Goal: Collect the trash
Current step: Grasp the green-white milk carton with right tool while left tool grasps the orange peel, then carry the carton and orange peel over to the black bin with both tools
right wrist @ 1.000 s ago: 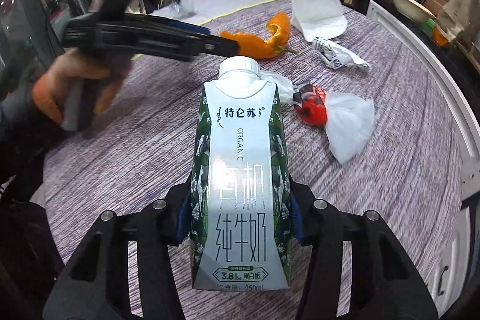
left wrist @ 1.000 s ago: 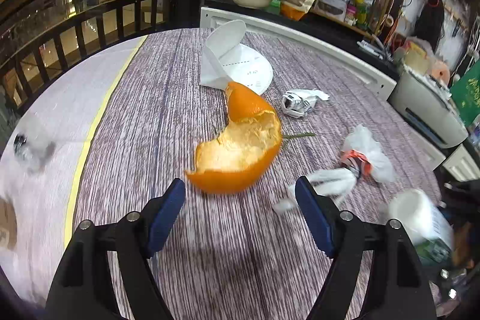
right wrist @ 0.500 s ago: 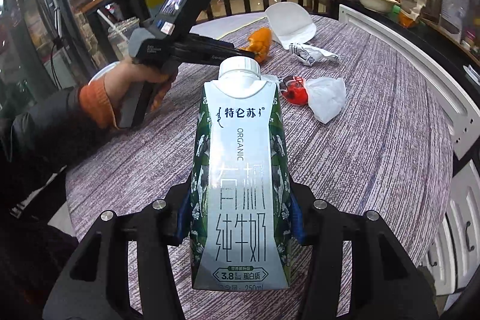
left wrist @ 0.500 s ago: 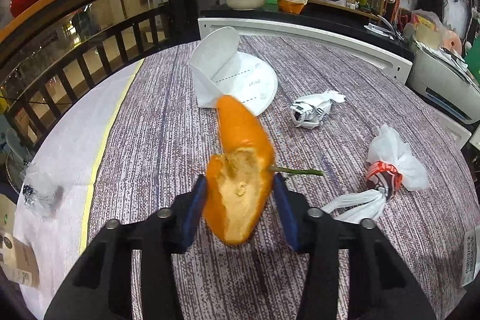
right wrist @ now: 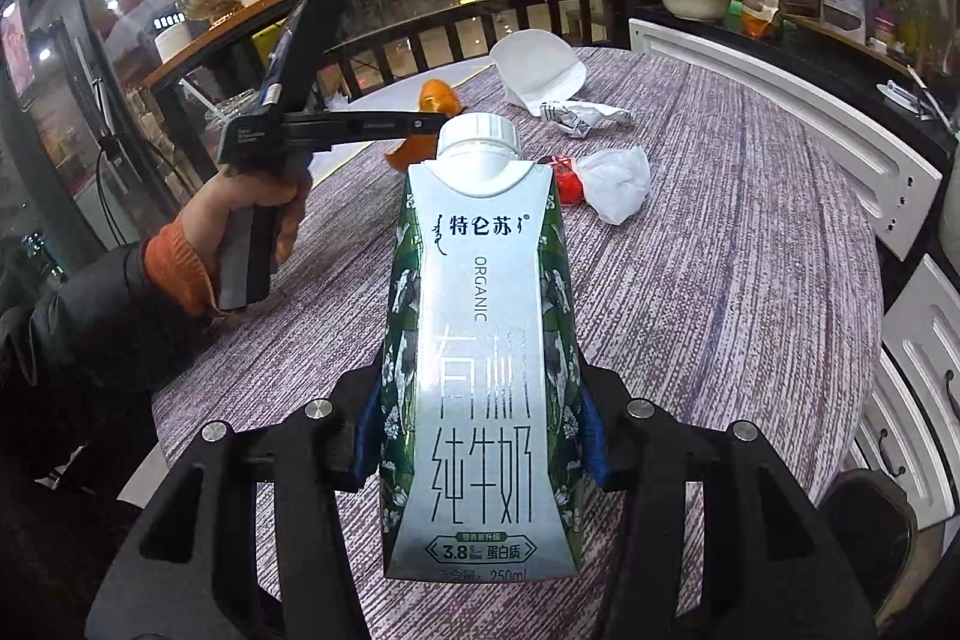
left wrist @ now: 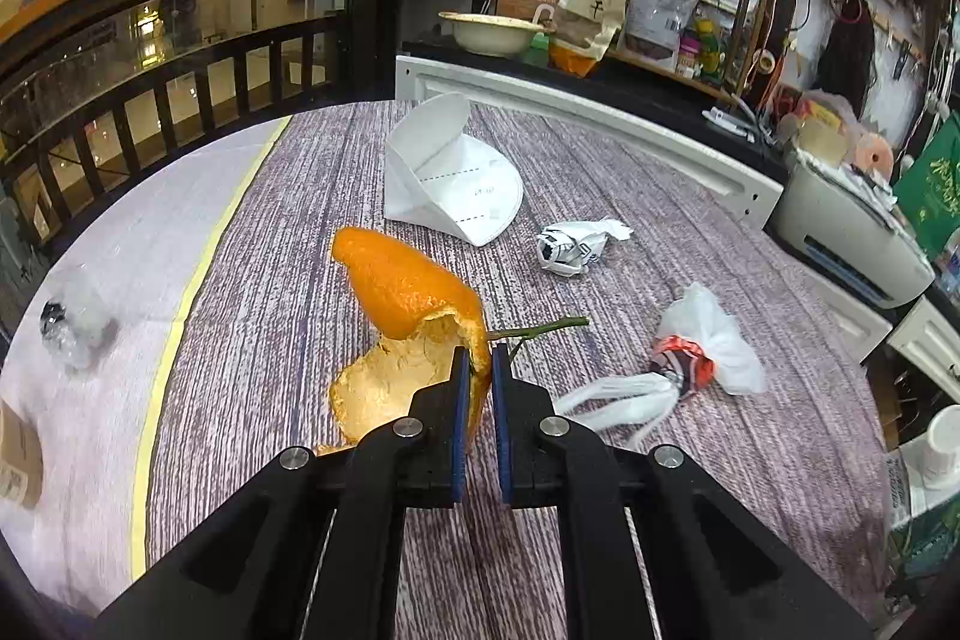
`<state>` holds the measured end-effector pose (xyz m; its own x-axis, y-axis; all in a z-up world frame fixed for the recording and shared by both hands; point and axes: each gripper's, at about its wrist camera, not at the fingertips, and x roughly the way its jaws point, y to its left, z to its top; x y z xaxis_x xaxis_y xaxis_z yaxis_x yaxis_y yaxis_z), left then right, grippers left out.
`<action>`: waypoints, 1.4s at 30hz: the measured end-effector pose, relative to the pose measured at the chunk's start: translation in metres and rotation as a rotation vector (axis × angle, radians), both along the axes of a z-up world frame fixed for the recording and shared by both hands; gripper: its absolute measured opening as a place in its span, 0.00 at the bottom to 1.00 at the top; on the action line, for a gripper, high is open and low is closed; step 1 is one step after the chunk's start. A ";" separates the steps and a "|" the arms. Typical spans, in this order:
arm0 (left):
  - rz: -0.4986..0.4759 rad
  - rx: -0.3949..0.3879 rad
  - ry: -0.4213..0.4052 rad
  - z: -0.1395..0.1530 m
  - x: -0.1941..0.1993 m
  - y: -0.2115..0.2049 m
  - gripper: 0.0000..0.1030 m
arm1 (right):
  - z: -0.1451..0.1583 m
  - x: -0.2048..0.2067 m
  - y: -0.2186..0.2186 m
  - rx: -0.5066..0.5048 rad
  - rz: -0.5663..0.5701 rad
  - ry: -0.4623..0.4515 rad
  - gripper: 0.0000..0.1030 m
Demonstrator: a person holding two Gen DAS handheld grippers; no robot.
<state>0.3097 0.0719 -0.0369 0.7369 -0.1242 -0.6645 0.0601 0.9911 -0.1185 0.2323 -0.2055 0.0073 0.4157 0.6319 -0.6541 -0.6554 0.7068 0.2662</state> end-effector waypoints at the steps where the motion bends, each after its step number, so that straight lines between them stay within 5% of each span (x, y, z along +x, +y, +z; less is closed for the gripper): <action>1: 0.000 -0.007 -0.005 0.001 -0.004 0.001 0.08 | 0.000 -0.002 -0.002 0.011 -0.005 0.005 0.50; 24: -0.097 -0.200 -0.080 0.028 -0.097 -0.025 0.08 | -0.013 -0.053 -0.053 0.071 -0.197 0.005 0.50; 42: -0.319 -0.241 -0.076 0.032 -0.128 -0.130 0.08 | -0.049 -0.105 -0.168 0.071 -0.552 0.036 0.50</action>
